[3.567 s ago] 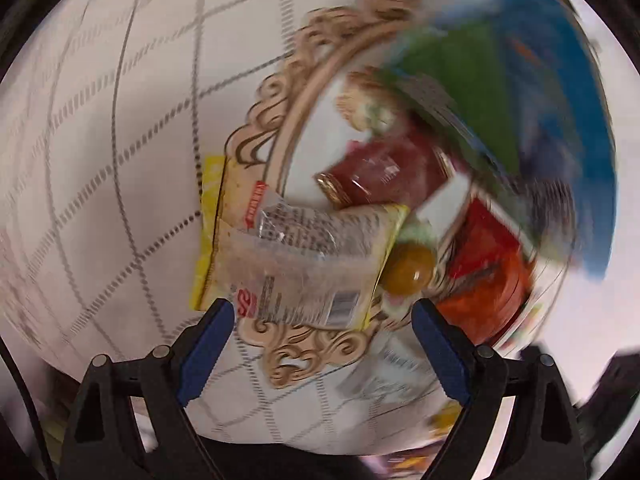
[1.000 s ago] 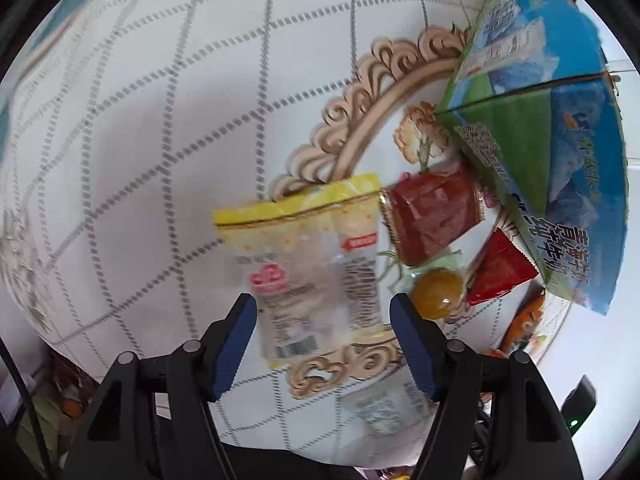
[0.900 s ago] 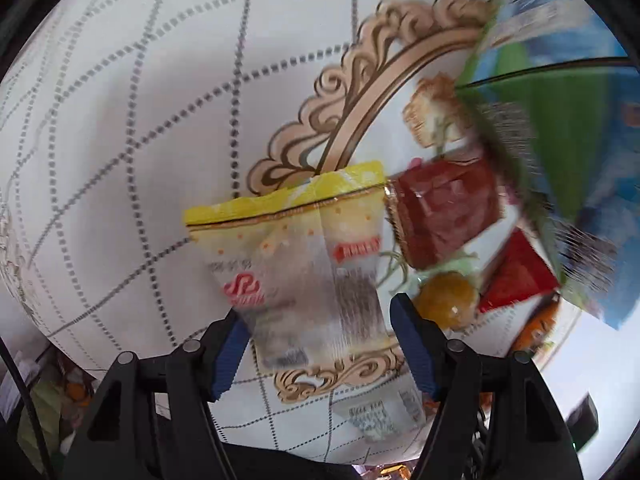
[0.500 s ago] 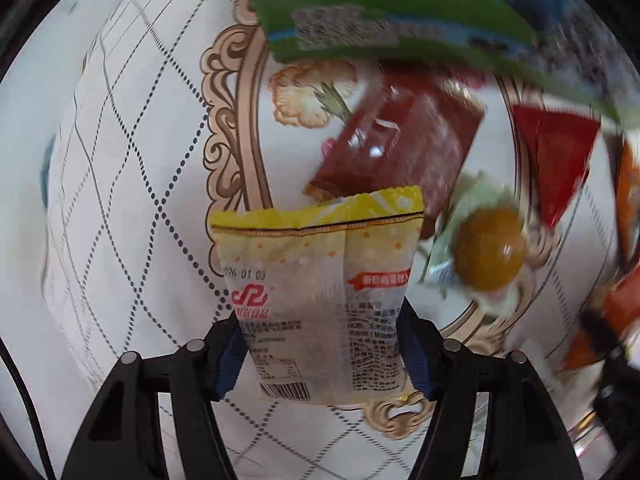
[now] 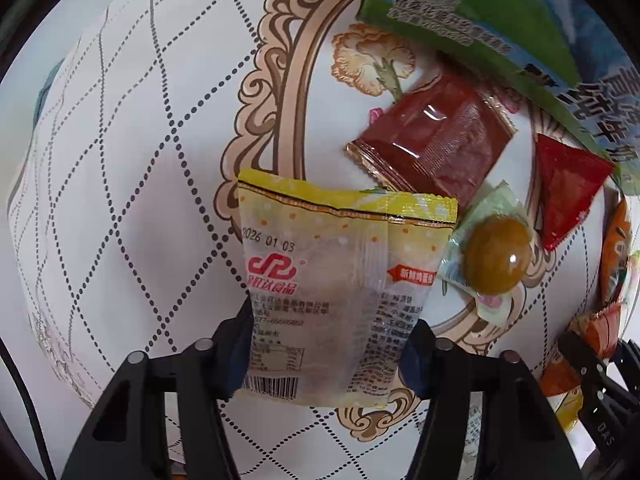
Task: Organize snacks
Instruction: 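Lift both held bags and carry them over the cardboard box, then lower both bags into the box and open both tools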
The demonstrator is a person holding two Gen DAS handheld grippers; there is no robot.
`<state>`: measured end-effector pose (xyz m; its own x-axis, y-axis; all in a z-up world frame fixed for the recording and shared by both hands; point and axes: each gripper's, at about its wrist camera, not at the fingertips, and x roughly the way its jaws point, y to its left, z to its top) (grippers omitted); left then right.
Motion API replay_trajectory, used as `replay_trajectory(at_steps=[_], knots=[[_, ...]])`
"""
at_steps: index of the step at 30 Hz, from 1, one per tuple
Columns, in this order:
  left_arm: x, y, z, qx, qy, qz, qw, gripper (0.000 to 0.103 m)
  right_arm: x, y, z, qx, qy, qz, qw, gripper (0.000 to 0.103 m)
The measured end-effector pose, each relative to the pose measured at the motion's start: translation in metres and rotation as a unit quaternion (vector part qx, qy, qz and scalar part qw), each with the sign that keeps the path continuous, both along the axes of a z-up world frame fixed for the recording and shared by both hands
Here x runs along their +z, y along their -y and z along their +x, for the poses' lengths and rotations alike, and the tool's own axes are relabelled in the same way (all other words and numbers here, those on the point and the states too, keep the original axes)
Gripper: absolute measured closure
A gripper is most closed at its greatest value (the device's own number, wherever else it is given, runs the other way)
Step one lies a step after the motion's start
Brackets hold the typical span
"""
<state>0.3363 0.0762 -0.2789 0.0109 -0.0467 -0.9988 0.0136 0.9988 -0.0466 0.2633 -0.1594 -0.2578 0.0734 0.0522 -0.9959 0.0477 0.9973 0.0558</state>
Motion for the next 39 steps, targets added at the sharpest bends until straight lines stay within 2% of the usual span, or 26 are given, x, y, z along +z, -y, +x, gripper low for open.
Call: replay_trajectory(at_steps=[6,9,12,14,18,20,22,26,28,32,37,38,39], knots=[[0.043,-0.018,-0.029,-0.011,0.038,-0.011,0.9991,0.053,0.02,0.0,-0.014,-0.009,0.02,0.033,0.999,0.054],[0.078,-0.013,-0.034,-0.017,0.06,-0.036,0.9974,0.053,0.045,0.0,-0.02,-0.01,0.037,0.067,0.997,0.054],[0.12,-0.002,-0.028,-0.019,0.084,-0.076,0.9933,0.053,0.079,0.004,-0.02,-0.011,0.059,0.105,0.993,0.054],[0.153,0.006,-0.019,-0.025,0.106,-0.103,0.9887,0.053,0.102,0.016,-0.009,-0.011,0.075,0.125,0.989,0.054],[0.196,0.051,0.018,-0.039,0.133,-0.141,0.9803,0.053,0.155,0.039,0.018,-0.02,0.122,0.152,0.981,0.054],[0.211,0.072,0.048,-0.051,0.146,-0.144,0.9773,0.053,0.178,0.056,0.042,-0.027,0.147,0.151,0.977,0.054],[0.222,0.087,0.061,-0.055,0.156,-0.135,0.9769,0.053,0.191,0.07,0.068,-0.029,0.169,0.128,0.977,0.054],[0.225,0.111,0.121,-0.063,0.162,-0.104,0.9793,0.053,0.202,0.087,0.136,-0.033,0.182,0.073,0.98,0.054],[0.22,0.117,0.15,-0.058,0.155,-0.088,0.9823,0.053,0.202,0.094,0.166,-0.032,0.166,0.063,0.984,0.054],[0.193,0.124,0.207,-0.046,0.132,-0.058,0.9884,0.052,0.179,0.104,0.226,-0.032,0.124,0.031,0.991,0.054],[0.16,0.125,0.251,-0.034,0.104,-0.027,0.9936,0.052,0.144,0.12,0.272,-0.041,0.082,0.021,0.996,0.053],[0.153,0.124,0.26,-0.03,0.097,-0.022,0.9945,0.052,0.136,0.123,0.281,-0.048,0.07,0.02,0.996,0.052],[0.149,0.123,0.264,-0.028,0.096,-0.024,0.9947,0.046,0.132,0.127,0.281,-0.05,0.059,0.023,0.997,0.041]])
